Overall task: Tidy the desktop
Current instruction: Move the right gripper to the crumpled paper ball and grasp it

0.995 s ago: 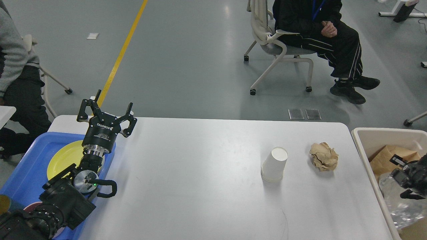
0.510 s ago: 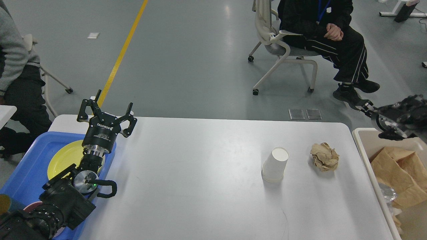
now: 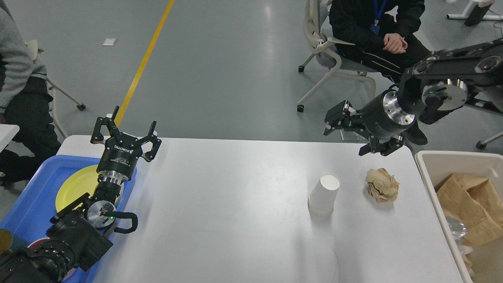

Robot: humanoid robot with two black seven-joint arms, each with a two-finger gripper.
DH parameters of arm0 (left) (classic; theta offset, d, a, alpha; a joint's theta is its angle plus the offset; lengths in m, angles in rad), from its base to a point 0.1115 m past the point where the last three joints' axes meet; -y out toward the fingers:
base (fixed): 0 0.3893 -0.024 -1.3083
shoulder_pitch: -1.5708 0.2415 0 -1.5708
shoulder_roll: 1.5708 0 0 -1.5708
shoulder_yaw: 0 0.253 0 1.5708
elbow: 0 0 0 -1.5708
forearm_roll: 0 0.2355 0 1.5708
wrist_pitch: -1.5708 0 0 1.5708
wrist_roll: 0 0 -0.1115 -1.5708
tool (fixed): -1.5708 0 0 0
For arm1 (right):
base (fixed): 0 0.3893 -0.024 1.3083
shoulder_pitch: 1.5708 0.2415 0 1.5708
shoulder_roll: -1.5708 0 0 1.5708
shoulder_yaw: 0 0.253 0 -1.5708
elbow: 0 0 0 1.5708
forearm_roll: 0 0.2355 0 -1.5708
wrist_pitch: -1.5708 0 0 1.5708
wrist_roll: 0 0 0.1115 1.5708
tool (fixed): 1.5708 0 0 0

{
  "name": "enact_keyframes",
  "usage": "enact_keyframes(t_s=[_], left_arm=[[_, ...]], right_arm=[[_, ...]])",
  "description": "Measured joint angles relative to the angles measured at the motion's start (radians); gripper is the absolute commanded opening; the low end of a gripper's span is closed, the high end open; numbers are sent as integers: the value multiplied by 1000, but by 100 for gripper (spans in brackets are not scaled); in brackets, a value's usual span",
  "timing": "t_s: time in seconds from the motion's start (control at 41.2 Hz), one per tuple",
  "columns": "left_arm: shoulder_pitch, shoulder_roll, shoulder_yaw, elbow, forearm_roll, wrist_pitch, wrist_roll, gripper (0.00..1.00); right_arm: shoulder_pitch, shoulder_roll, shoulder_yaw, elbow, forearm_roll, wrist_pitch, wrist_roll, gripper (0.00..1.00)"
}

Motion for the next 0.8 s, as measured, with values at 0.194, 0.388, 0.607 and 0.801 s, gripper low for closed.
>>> enact_keyframes(t_s=[0.194,0.388,0.607,0.801], left_arm=[[0,0,0,0,0,-1,0,99],[0,0,0,0,0,-2,0,99],[0,0,0,0,0,-2,0,99],[0,0,0,0,0,-2,0,99]], right_arm=[[74,104,-39,93,3,41,8,100],[-7,95,-83,46,-3,10,9,100],[-248,55,-85,-97,3,-222,9,100],[-395,57,-74,-219,11,-334,10,100]])
